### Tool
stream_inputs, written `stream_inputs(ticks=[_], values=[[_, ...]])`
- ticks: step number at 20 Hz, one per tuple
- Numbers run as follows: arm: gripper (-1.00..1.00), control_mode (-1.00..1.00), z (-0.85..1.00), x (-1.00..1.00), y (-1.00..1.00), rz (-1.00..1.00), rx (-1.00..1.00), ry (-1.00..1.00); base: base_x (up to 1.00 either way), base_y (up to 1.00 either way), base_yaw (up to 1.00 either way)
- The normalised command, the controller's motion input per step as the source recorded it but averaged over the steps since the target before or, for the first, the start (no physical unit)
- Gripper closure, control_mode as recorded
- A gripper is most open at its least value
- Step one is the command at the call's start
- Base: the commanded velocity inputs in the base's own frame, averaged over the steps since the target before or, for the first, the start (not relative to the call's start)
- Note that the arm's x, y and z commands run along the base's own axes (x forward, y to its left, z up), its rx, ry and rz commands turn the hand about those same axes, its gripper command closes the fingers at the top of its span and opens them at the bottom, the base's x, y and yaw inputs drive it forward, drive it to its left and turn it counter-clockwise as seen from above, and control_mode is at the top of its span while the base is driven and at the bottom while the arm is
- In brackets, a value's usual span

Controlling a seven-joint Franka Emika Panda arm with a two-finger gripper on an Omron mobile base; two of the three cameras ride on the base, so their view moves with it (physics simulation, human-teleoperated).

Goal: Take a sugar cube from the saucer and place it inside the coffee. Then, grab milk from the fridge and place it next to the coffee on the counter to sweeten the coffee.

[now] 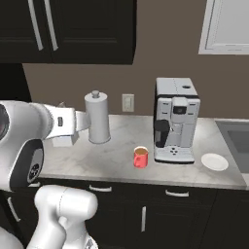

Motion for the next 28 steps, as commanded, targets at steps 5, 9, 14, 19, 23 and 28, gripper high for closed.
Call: stream_inputs(ticks=[5,9,14,19,23,28], values=[[1.0,-1.0,-0.32,0.36,-0.57,0.14,0.07,0.0,0.0,0.0,0.0],[1.0,-1.0,-0.36,0.26,-0.61,0.11,0.0,0.0,0.0,0.0,0.0],[1.0,-1.0,-0.31,0.22,-0.49,0.1,0.0,0.0,0.0,0.0,0.0],[1.0,-1.0,-0.23,0.08,-0.26,0.11,0.0,0.0,0.0,0.0,0.0],[1.0,-1.0,-0.22,0.0,-0.01,0.06,0.0,0.0,0.0,0.0,0.0],[1.0,-1.0,-0.2,0.03,-0.04,0.0,0.0,-0.01,0.0,0.0,0.0]])
